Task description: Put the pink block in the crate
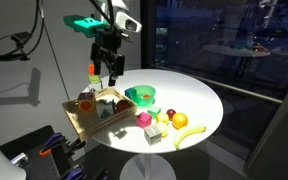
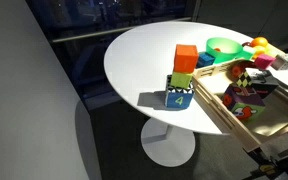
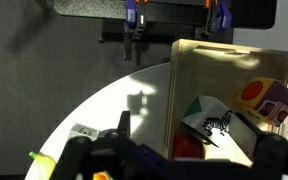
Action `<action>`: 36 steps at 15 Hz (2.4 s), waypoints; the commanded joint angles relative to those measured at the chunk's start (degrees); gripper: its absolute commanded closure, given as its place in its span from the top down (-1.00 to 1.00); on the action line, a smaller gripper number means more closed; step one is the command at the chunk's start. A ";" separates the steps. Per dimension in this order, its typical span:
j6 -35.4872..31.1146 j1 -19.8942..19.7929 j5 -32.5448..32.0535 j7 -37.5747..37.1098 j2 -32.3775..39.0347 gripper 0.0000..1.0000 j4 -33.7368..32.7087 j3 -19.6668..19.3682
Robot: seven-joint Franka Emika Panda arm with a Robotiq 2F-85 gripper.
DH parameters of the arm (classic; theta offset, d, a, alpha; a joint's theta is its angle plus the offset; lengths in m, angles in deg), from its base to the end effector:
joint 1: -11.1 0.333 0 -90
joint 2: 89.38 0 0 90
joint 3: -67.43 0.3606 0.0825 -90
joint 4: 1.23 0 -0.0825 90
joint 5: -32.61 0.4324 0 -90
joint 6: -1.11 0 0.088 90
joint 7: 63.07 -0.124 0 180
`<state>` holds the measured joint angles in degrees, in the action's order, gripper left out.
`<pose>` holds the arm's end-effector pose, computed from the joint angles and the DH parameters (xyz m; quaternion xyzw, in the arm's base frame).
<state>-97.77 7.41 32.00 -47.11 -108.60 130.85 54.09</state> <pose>0.4252 -0.1359 0.4629 -0.9915 -0.0032 0.1117 0.0662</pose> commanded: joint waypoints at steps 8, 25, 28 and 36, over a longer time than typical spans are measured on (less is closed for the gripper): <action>-2.72 -1.28 -0.31 -1.86 2.32 1.00 -0.53 1.63; -29.53 -3.17 -4.43 -11.06 19.92 1.00 -0.33 3.68; -32.79 -3.38 -4.35 -10.43 22.07 1.00 -0.16 3.67; -38.81 -3.41 -3.51 -7.76 26.61 1.00 0.47 4.28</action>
<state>-134.38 4.84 28.90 -56.18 -82.85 131.04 57.48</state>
